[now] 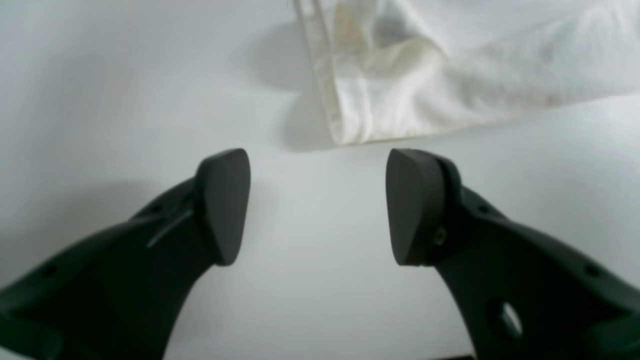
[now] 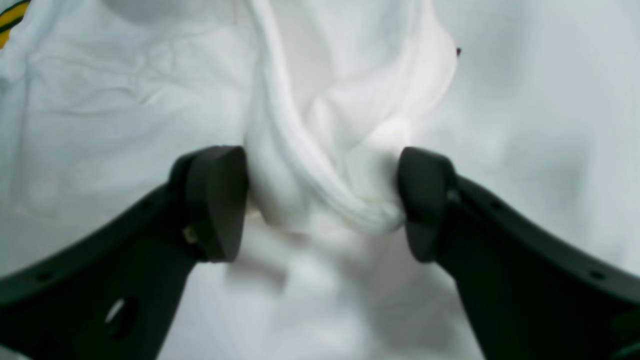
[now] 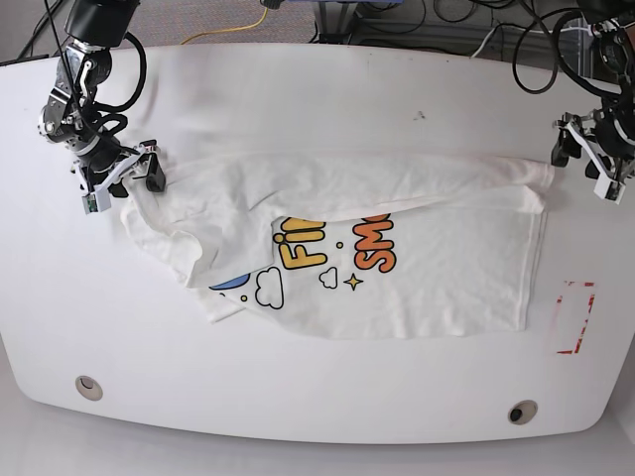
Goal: Layout the t-shirt on the table in an organized manner, then fold the t-shirt properly
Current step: 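Lower both grippers onto the hem corners and close them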
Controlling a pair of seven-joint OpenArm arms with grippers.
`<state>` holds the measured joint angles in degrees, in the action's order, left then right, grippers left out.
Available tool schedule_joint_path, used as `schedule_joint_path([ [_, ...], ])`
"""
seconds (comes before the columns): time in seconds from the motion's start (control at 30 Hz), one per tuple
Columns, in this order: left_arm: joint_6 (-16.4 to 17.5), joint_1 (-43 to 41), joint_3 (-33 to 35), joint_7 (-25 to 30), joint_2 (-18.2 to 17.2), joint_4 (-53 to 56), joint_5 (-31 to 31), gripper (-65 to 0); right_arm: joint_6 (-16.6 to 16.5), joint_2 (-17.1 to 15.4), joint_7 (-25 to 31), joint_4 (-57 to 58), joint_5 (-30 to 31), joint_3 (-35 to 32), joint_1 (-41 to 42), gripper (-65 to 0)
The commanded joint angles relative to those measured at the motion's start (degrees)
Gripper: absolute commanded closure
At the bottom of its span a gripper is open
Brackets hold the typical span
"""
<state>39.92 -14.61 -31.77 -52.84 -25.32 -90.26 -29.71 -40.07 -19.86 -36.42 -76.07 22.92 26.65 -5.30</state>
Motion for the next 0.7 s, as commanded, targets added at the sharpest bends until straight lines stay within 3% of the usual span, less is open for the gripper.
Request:
schedule_joint_path([
  [0.0, 0.1, 2.8, 1.5, 1.3, -2.1, 1.5, -0.7, -40.6, 0.1, -0.7, -1.6, -0.4, -0.3, -0.1, 0.1, -44.7],
  [0.3, 0.1, 8.0, 6.1, 5.3, -2.2, 9.8, 1.5, -40.6, 0.1, 0.6, -1.6, -0.5, -0.5, -0.1, 0.1, -44.7],
  [0.67, 0.1, 11.1, 11.9, 5.8, -2.2, 16.9, 1.8, -40.4, 0.1, 0.8, -1.7, -0.5, -0.3, -0.1, 0.2, -44.7],
])
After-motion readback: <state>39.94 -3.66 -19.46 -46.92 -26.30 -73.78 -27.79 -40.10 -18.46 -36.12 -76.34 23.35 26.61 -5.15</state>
